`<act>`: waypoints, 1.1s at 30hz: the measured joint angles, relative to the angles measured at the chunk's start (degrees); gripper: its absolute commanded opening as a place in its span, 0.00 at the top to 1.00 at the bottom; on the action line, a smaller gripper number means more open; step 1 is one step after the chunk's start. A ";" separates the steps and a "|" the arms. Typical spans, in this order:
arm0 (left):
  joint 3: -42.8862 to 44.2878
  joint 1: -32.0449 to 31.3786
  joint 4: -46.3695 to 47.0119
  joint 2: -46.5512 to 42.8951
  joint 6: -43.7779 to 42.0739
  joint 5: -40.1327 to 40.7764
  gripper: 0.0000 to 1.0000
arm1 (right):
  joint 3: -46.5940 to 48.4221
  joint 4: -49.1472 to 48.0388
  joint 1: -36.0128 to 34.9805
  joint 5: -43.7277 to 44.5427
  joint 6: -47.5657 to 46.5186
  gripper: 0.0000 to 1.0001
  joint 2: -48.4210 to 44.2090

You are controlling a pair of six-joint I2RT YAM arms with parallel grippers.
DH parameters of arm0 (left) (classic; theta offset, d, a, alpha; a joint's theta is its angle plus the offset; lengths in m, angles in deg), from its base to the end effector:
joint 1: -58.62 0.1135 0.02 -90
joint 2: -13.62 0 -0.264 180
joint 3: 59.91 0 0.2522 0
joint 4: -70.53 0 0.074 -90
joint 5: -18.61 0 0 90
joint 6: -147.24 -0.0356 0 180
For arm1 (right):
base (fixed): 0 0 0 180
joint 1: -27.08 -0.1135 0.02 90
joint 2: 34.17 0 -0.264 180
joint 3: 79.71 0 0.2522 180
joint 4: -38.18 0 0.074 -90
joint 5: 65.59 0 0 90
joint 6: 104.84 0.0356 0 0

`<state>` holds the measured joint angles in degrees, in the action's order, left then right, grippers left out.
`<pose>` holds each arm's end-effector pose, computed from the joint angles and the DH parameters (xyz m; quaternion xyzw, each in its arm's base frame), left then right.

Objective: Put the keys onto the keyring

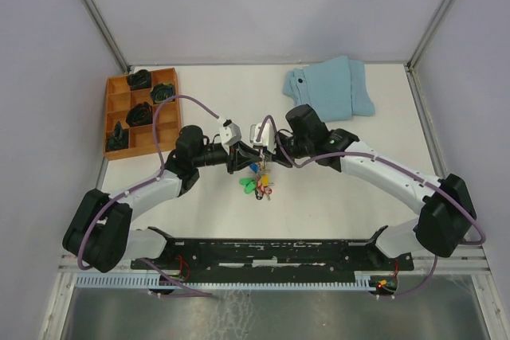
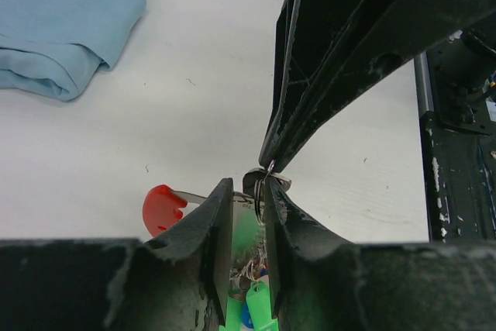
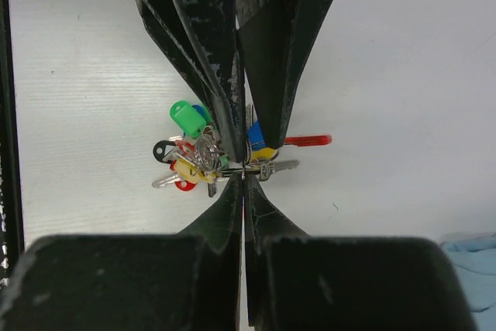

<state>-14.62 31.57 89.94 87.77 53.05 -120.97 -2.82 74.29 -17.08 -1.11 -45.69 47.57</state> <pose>0.2233 -0.1444 0.2298 0.4475 0.5941 -0.4299 0.5119 0.2142 0.2294 0.2839 -0.6130 0.6481 0.2465 0.3787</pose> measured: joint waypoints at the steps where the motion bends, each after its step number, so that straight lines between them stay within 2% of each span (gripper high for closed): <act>1: 0.00 0.09 -0.02 -0.09 -0.22 -0.13 0.68 | 0.83 0.70 0.02 -0.09 -0.33 0.99 0.00; 12: 0.02 0.09 -1.73 -0.11 -2.80 -4.98 0.65 | 4.85 6.97 0.00 -2.27 -2.62 0.99 0.02; 19: 0.13 0.09 -3.19 -0.04 -4.46 -7.78 0.70 | 6.05 9.07 0.02 -3.87 -3.48 0.99 0.63; 22: 0.35 0.09 -3.50 0.00 -4.50 -8.57 0.79 | 6.45 9.70 0.00 -4.52 -3.58 0.99 0.98; 24: 0.46 0.09 -3.54 0.00 -4.68 -9.07 0.94 | 6.93 10.12 0.00 -5.05 -3.72 0.99 1.40; 25: 0.46 0.09 -3.56 0.00 -4.74 -9.18 0.97 | 7.15 10.25 0.00 -5.27 -3.76 0.99 1.62; 33: 0.57 0.13 -4.11 0.00 -4.92 -9.01 0.97 | 7.19 11.08 -0.17 -3.85 -4.22 0.99 1.57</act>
<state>-14.05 31.70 85.83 87.77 48.13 -129.98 4.37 85.37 -17.25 -4.95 -49.91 49.14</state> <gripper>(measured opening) 0.044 0.015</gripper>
